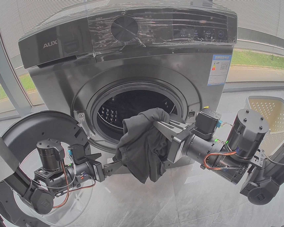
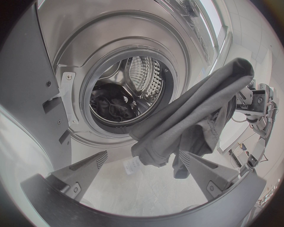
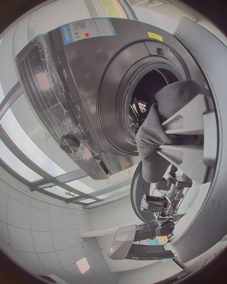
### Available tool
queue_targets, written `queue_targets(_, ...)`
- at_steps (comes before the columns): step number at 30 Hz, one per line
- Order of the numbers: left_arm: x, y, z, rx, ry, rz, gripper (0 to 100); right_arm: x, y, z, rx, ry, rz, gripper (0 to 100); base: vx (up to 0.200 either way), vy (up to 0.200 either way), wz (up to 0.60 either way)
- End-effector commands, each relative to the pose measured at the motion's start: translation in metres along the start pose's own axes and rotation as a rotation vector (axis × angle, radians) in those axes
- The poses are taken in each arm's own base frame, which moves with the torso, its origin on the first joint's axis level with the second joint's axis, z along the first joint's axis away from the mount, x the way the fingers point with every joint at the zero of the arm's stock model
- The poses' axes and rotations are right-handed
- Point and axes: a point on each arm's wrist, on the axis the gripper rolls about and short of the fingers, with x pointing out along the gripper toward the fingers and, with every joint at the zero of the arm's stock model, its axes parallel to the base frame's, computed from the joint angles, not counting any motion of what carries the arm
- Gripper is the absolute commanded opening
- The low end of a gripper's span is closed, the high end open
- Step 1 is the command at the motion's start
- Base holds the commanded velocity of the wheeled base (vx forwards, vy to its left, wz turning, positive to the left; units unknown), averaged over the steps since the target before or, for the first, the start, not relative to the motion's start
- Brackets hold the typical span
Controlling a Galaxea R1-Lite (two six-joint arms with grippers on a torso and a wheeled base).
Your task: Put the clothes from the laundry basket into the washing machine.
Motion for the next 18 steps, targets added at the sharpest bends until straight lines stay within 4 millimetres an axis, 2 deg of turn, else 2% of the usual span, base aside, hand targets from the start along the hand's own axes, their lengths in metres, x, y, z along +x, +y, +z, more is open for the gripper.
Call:
queue_targets(1, 0.003, 0.0, -0.001, 0.0, 0.001, 0.007, 100, -0.006, -0.003, 0.002, -0.003, 0.002, -0.002, 0, 0.0, 0.0, 0.0)
queue_targets(8, 0.01, -0.008, -0.003, 0.009, 0.002, -0.02, 100, -0.005, 0.003, 0.003, 0.001, -0.003, 0.016, 0, 0.0, 0.0, 0.0)
queue_targets(14, 0.013, -0.024, -0.008, 0.034, 0.004, -0.093, 100, -0.004, 0.002, 0.002, 0.0, 0.0, 0.012, 0, 0.0, 0.0, 0.0)
queue_targets(18, 0.017, -0.025, -0.008, 0.044, -0.013, -0.127, 100, -0.004, 0.002, 0.001, 0.0, 0.002, 0.013, 0, 0.0, 0.0, 0.0)
